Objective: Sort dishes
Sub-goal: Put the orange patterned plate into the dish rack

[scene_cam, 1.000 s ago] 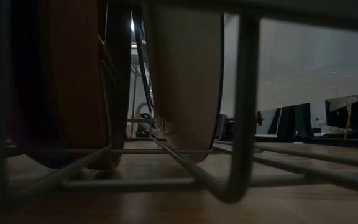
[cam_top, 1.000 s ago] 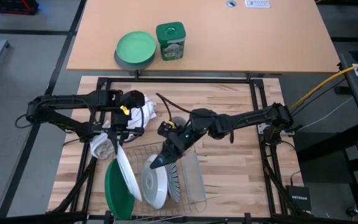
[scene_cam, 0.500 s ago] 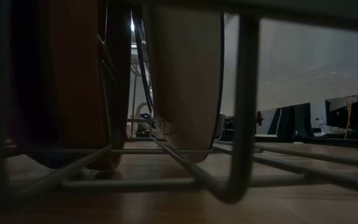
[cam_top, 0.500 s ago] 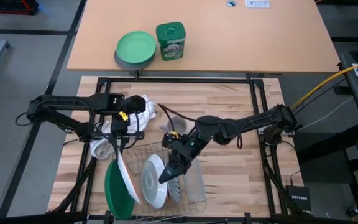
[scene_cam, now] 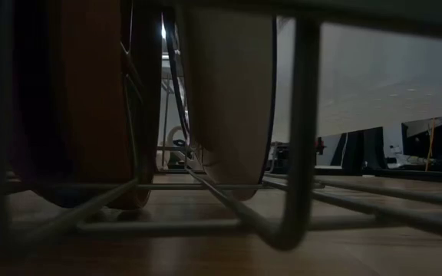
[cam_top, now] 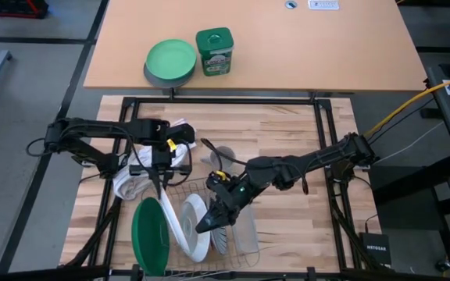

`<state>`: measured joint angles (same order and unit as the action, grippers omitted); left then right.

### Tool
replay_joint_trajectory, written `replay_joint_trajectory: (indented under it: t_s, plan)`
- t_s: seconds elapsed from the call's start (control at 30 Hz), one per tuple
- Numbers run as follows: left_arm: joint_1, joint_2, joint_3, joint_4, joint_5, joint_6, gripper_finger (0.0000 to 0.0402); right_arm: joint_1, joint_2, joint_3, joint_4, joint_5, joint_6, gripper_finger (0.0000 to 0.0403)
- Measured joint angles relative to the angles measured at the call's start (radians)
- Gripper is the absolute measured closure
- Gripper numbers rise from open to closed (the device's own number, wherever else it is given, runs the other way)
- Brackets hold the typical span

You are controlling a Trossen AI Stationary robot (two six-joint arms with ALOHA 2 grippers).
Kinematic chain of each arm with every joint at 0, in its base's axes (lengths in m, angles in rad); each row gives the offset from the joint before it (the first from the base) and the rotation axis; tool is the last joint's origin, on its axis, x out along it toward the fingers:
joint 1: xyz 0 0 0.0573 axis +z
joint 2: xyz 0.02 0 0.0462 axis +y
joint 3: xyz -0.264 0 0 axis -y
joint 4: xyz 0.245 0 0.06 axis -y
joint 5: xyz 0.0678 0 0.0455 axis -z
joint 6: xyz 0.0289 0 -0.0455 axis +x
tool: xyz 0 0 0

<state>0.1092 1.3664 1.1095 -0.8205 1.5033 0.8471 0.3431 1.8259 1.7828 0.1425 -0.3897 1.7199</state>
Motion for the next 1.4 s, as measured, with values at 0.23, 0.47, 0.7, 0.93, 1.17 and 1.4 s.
replay_joint_trajectory:
  t_s: [0.23, 0.47, 0.7, 0.93, 1.17, 1.4]
  plan:
    - [-0.007, 0.017, -0.013, -0.101, 0.02, 0.117, 0.0401, 0.013, 0.001, 0.0, -0.025, 0.037, 0.0, 0.0324]
    - [-0.064, 0.017, -0.067, -0.215, -0.102, 0.252, 0.0401, 0.01, 0.002, 0.0, -0.048, 0.042, 0.0, 0.0324]
    - [-0.111, 0.017, -0.083, -0.32, -0.245, 0.438, 0.0401, 0.01, 0.002, 0.0, -0.139, 0.043, 0.0, 0.0324]
    - [-0.117, 0.017, -0.083, -0.316, -0.308, 0.456, 0.0401, 0.01, 0.002, 0.0, -0.24, 0.068, -0.001, 0.0324]
    - [-0.118, 0.017, -0.082, -0.322, -0.405, 0.536, 0.0401, 0.01, 0.002, 0.0, -0.259, 0.142, -0.025, 0.0324]
    - [-0.143, 0.017, -0.082, -0.319, -0.422, 0.569, 0.0402, 0.01, 0.002, 0.0, -0.259, 0.202, -0.026, 0.0324]
